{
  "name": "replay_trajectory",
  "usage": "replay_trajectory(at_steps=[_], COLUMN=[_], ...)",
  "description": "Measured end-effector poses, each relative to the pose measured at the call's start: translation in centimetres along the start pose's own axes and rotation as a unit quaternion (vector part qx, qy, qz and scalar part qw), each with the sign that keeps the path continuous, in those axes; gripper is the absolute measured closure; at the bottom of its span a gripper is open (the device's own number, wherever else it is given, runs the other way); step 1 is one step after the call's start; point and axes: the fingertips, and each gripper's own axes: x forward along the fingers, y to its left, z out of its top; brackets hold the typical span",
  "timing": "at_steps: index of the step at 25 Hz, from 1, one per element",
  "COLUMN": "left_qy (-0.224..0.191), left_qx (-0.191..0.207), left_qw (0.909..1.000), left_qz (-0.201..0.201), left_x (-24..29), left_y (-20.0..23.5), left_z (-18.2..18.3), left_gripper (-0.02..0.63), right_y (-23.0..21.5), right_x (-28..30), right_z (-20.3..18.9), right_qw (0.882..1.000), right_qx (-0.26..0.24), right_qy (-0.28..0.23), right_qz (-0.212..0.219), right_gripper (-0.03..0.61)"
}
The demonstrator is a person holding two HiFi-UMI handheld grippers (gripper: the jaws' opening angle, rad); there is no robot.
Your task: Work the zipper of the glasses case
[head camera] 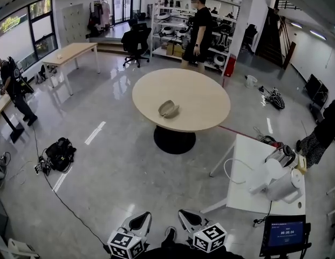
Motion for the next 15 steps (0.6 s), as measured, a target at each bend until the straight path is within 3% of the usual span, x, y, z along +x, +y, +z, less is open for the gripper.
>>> replay_trajectory(at_steps=[4, 15], left_qy=[-0.012, 0.036], left_qx=[-0.001, 0.065], left_qw=[0.9999, 0.9967], left_qz=[0.002, -0.034], left_x=[3.7, 9.9], left_y=[-1.0, -3.7], left_z=[1.8, 2.4], left_gripper=[0.609, 0.607], right_y=[-3.7, -9.4], right_x=[-0.4, -1.6], right_z=[1.5, 2.8], right_qw=[1.0, 0.998], right_qx=[0.006, 0.042], right_qy=[-0.013, -0.048], right_qz=[0.0, -0.026], right_gripper=[0.574, 0.574])
